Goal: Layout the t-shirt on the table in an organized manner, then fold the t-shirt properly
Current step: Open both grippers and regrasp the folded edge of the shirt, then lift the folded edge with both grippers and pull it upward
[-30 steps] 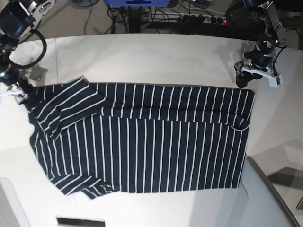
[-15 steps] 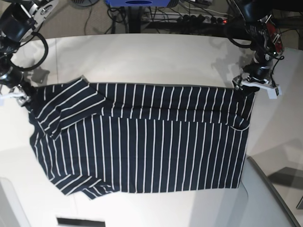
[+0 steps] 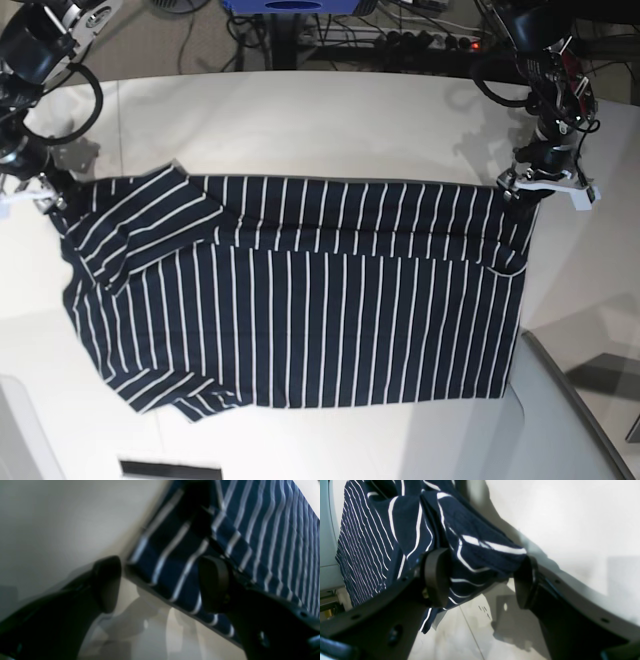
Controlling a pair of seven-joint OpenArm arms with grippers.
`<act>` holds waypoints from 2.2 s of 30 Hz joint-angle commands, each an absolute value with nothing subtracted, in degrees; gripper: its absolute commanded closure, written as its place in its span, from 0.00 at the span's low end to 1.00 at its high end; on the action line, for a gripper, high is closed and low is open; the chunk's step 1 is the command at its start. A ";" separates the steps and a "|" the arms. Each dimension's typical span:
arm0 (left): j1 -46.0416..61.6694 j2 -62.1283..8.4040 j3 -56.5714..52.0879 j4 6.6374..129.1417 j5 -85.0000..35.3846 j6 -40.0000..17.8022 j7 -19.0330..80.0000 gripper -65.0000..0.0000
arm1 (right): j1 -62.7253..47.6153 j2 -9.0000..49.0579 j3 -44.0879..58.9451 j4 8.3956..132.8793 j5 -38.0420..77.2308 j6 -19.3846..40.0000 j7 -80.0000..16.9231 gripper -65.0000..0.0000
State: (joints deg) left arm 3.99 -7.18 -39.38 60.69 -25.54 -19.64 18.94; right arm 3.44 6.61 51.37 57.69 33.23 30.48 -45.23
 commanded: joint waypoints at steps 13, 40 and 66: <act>0.13 -7.34 -38.99 53.41 -24.84 -17.71 19.30 0.29 | 3.56 7.60 46.55 58.33 34.33 30.37 -44.44 0.45; -3.56 -7.52 -38.99 48.04 -24.66 -17.63 19.65 1.00 | 3.82 7.60 46.55 58.51 34.59 30.73 -44.44 1.00; -5.05 -7.60 -39.43 70.81 -24.75 -17.63 31.16 1.00 | 15.16 7.87 46.02 72.13 34.15 23.25 -57.71 1.00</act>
